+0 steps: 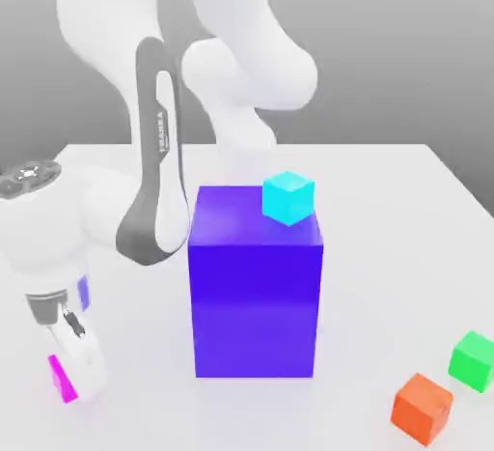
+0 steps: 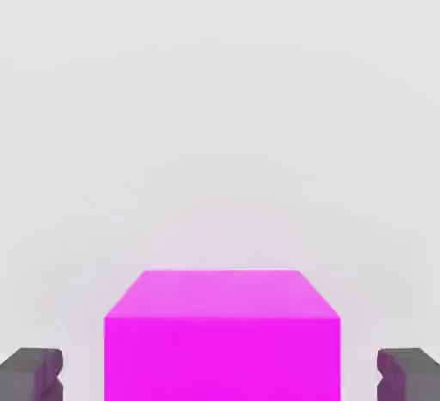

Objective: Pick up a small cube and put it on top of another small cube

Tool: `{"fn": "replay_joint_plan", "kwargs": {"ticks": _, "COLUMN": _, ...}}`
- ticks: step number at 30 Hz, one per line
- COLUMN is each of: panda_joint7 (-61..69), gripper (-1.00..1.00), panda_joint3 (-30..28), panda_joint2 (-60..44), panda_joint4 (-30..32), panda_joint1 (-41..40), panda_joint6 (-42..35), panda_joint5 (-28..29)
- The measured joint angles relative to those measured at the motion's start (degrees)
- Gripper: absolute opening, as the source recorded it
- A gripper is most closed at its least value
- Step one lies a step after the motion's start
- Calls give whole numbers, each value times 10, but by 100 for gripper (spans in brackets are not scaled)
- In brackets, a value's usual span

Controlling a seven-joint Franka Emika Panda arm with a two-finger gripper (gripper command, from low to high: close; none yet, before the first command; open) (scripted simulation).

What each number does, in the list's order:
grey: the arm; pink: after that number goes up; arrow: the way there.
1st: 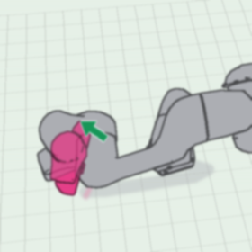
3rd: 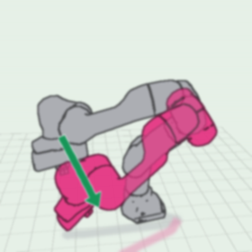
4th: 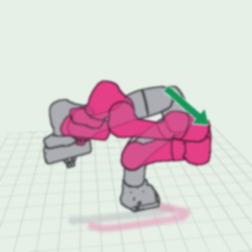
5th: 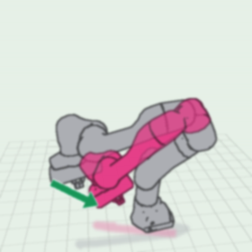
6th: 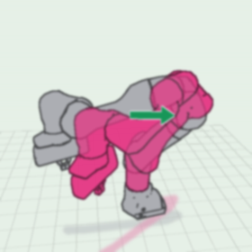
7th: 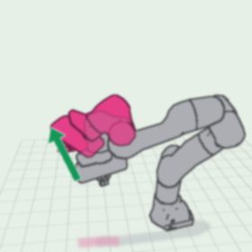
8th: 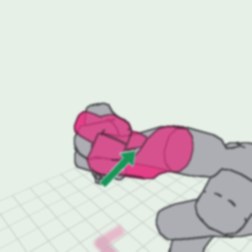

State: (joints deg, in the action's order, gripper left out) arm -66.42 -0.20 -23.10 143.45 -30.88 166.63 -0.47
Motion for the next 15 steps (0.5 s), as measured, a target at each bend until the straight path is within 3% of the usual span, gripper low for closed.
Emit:
{"fn": "replay_joint_plan", "kwargs": {"ticks": 4, "panda_joint7": -1, "gripper": -100, "panda_joint3": 1, "panda_joint2": 1, "panda_joint4": 0, "panda_joint1": -1, "panda_joint6": 0, "panda_joint5": 1}}
{"fn": "replay_joint_plan", "kwargs": {"ticks": 10, "panda_joint7": 8, "gripper": -100, "panda_joint3": 11, "panda_joint2": 98, "panda_joint4": 15, "panda_joint1": 3, "panda_joint6": -79, "panda_joint5": 3}}
{"fn": "replay_joint_plan", "kwargs": {"ticks": 15, "panda_joint7": -85, "gripper": -100, "panda_joint3": 48, "panda_joint2": 110, "panda_joint4": 1, "panda_joint1": 77, "panda_joint6": -100, "panda_joint5": 14}}
